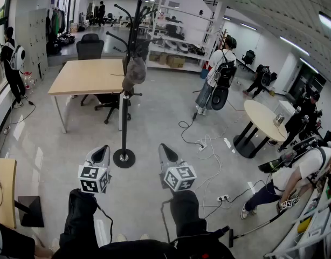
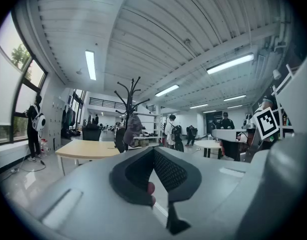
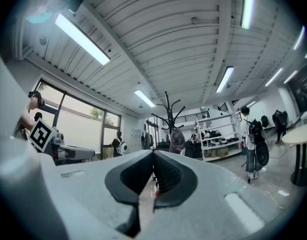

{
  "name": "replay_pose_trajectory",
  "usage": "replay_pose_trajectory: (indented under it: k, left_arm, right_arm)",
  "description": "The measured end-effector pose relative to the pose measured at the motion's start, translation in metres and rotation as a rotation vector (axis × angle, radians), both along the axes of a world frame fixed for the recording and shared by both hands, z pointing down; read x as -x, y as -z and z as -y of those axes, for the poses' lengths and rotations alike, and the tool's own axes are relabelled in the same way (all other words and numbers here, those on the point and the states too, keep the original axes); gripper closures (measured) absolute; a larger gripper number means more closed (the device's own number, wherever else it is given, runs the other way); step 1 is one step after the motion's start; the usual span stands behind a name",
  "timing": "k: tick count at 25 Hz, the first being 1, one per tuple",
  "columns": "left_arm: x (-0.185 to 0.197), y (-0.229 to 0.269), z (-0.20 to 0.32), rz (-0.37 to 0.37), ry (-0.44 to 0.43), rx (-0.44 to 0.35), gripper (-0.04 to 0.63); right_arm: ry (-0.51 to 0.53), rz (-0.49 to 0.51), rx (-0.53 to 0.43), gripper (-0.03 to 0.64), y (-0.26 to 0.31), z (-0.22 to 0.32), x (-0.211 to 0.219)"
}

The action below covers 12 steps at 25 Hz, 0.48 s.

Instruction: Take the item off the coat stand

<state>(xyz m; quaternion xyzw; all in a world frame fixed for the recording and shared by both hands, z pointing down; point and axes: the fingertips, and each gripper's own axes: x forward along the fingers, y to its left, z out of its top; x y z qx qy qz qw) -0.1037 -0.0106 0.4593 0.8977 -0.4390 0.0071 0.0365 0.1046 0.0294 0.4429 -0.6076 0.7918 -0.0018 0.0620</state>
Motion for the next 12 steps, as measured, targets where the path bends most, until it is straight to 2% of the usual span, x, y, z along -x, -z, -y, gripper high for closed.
replay_pose_trajectory:
  k: [12]
  left_arm:
    - [-0.019,-0.004,0.005,0.015,0.008,0.009,0.594]
  right_arm:
    - [0.013,0.029,-0.013,0.615,0.002,0.003,-0.02]
